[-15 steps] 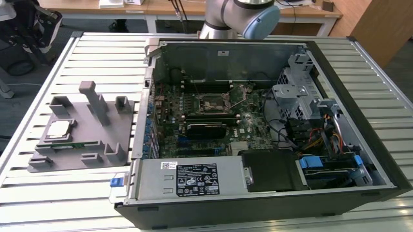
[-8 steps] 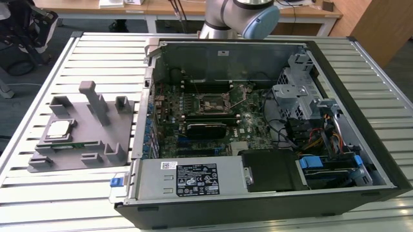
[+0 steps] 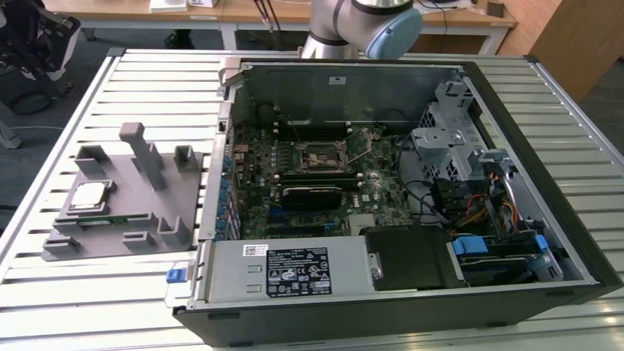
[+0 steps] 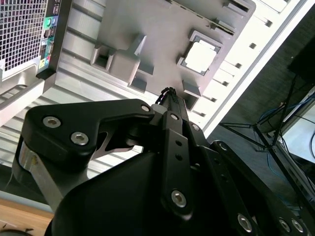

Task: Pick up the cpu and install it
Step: 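Reach for the cpu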

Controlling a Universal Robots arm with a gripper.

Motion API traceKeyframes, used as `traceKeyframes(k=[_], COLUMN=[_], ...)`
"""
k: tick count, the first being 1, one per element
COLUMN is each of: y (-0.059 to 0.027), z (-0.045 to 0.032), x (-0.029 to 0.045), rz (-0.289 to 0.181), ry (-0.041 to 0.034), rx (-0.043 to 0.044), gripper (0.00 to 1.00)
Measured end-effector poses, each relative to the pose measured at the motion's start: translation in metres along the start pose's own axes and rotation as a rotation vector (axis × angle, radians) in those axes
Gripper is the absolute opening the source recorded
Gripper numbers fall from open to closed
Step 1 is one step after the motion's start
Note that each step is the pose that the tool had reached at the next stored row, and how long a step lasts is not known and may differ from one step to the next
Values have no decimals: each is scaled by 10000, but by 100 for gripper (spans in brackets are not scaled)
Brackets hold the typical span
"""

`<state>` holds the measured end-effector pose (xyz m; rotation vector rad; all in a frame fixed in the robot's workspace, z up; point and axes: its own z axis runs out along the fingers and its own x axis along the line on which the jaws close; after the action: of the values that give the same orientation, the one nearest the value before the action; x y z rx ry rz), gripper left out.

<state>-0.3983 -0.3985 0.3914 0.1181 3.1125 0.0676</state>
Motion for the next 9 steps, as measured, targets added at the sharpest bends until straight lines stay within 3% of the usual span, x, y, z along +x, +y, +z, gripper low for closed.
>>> traceKeyframes(k=[9], y=[-6], z=[-2], x=[80], rz=[0], ry=[-1], rx=[-1], gripper=[11])
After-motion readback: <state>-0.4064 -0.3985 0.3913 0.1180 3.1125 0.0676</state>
